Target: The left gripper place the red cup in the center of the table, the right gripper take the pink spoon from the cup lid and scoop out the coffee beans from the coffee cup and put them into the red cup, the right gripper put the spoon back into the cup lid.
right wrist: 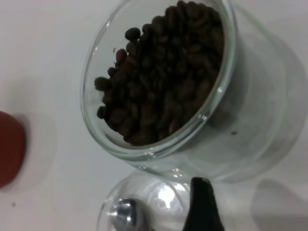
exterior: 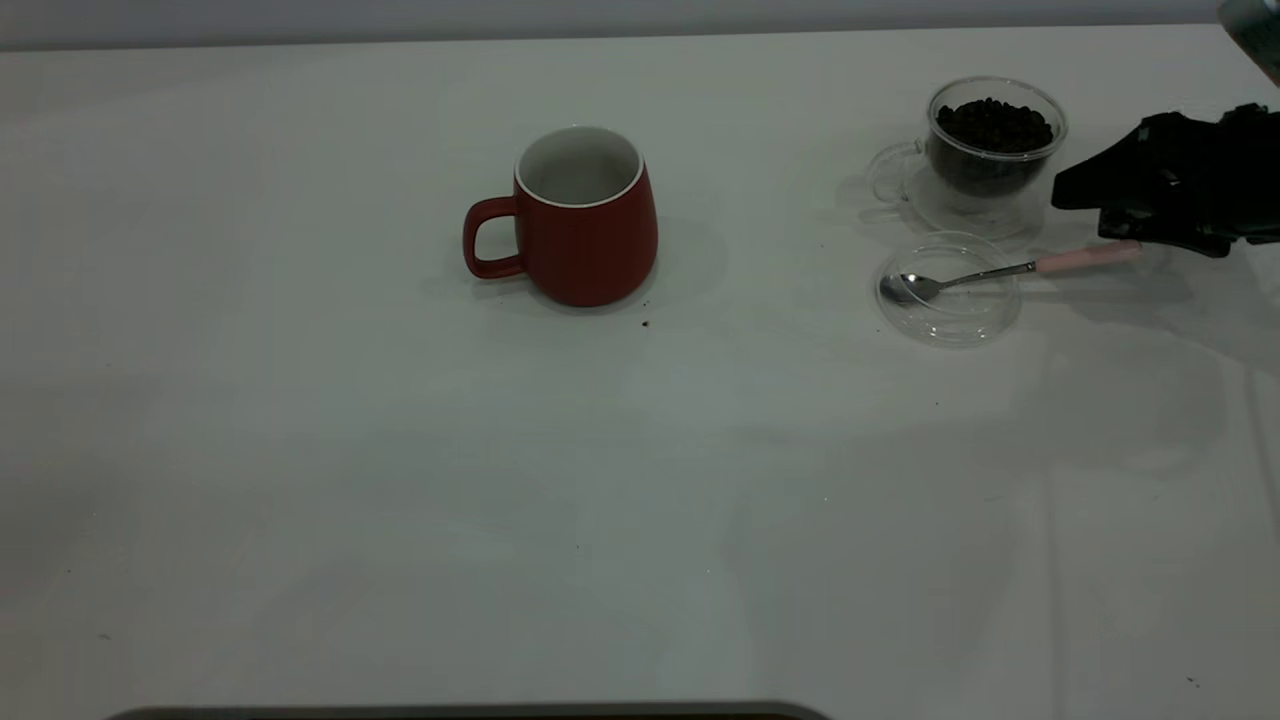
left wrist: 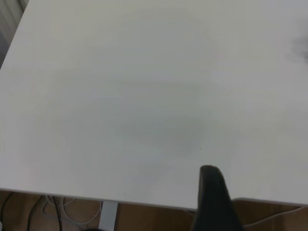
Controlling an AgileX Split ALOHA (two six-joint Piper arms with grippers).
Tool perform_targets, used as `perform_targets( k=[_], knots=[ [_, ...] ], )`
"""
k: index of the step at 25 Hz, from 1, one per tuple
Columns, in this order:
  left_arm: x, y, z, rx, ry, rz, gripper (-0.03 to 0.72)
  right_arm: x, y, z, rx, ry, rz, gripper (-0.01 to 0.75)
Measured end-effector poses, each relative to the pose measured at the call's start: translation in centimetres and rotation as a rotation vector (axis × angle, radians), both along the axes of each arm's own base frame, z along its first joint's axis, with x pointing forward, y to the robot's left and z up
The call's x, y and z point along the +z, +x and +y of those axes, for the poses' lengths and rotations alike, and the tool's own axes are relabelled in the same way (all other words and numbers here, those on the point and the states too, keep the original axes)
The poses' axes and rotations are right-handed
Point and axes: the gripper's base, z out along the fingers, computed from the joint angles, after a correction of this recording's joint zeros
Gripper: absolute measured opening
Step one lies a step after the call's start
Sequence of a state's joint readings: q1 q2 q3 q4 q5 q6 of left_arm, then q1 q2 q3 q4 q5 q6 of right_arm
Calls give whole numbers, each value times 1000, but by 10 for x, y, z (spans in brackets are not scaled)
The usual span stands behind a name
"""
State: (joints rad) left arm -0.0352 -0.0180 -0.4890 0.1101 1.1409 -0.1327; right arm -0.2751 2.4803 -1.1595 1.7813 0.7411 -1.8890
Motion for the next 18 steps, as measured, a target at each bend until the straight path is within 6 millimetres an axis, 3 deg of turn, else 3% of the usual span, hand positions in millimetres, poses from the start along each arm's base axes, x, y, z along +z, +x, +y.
perform_targets(
  k=[5,8,14,18],
  knots=[
    [0,0,0,0,0,0,538,0,0,0,40,-114,22,589],
    [0,0,0,0,0,0,538,13,4,-5,42,-229,17,589],
    [0,0,0,-1,2,0,538,72,16,-27,-171,-425,-7,589],
    [0,0,0,-1,2,0,538,118,-1,-32,-445,-696,85,589]
  ],
)
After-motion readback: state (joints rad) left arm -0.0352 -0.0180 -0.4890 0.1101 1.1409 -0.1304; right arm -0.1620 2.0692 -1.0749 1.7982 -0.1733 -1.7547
